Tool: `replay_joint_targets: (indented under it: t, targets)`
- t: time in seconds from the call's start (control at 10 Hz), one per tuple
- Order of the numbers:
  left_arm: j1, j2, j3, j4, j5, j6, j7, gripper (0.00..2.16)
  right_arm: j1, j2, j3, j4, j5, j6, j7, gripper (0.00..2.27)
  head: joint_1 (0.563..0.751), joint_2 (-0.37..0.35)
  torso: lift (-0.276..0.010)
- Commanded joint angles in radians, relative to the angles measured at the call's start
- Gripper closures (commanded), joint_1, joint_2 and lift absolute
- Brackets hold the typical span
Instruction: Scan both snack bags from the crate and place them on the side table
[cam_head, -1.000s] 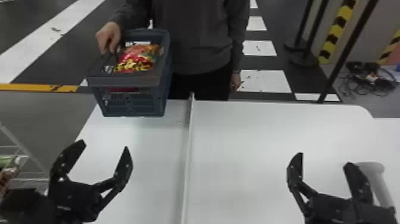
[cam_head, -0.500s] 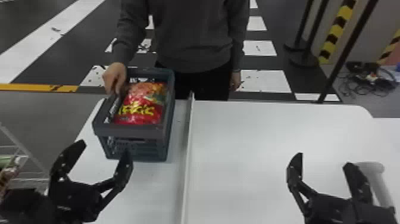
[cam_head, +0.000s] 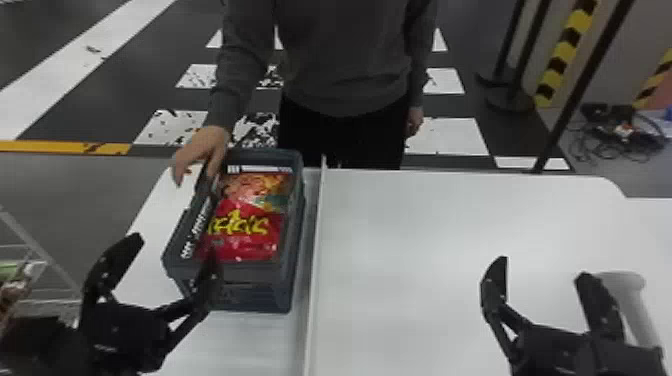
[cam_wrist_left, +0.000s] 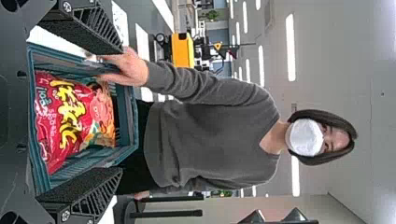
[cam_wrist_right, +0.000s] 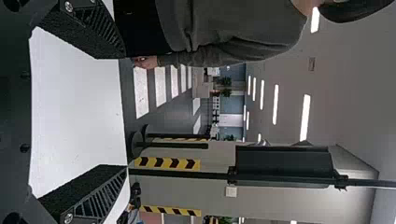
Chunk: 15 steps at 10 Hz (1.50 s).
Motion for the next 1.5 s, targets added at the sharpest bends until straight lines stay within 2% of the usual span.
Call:
replay_joint_targets:
  t: [0.0, 0.1, 0.3, 0.5, 0.7, 0.8, 0.9, 1.0, 1.2, 1.3, 1.4]
  targets:
    - [-0.005, 0.0, 0.004, 0.002, 0.003, 0.003, -0.003, 0.1, 0.0, 0.001, 0.0, 0.0, 0.0, 0.0, 0.002, 0.08, 0.695, 0.035, -0.098]
    - [-0.023, 0.002, 0.004, 0.006, 0.009, 0.019, -0.01, 0.1, 0.0, 0.0, 0.0, 0.0, 0.0, 0.0, 0.002, 0.08, 0.695, 0.036, -0.098]
    - [-0.075, 0.002, 0.011, 0.005, 0.005, 0.138, -0.016, 0.11, 0.0, -0.002, 0.002, 0.0, 0.0, 0.0, 0.004, 0.08, 0.695, 0.037, -0.098]
    - [-0.147, 0.002, 0.014, 0.002, 0.014, 0.289, -0.019, 0.1, 0.002, -0.003, 0.003, 0.0, -0.002, 0.0, 0.005, 0.08, 0.695, 0.044, -0.098]
    - [-0.236, 0.003, 0.019, 0.002, 0.032, 0.457, -0.079, 0.1, 0.006, -0.005, 0.003, -0.006, -0.002, 0.0, 0.005, 0.08, 0.695, 0.047, -0.098]
    - [-0.287, 0.003, 0.028, 0.005, 0.06, 0.559, -0.092, 0.1, 0.008, -0.005, 0.005, -0.006, -0.002, 0.0, 0.007, 0.08, 0.695, 0.043, -0.098]
    - [-0.342, 0.005, 0.028, 0.009, 0.064, 0.629, -0.092, 0.1, 0.009, -0.006, 0.005, -0.008, -0.002, 0.0, 0.008, 0.08, 0.695, 0.044, -0.098]
    - [-0.39, 0.018, 0.033, 0.015, 0.106, 0.7, -0.088, 0.1, 0.011, -0.006, 0.003, -0.009, -0.002, 0.0, 0.008, 0.08, 0.695, 0.045, -0.098]
    - [-0.448, 0.021, 0.037, 0.049, 0.132, 0.724, -0.091, 0.1, 0.012, -0.009, 0.003, -0.009, -0.002, 0.0, 0.008, 0.08, 0.695, 0.051, -0.098]
    - [-0.491, 0.046, 0.033, 0.066, 0.153, 0.786, -0.089, 0.09, 0.011, -0.009, 0.003, -0.009, -0.002, 0.0, 0.008, 0.08, 0.695, 0.052, -0.098]
    - [-0.538, 0.051, 0.024, 0.101, 0.155, 0.847, -0.089, 0.09, 0.011, -0.009, 0.003, -0.008, 0.0, 0.0, 0.008, 0.08, 0.695, 0.053, -0.098]
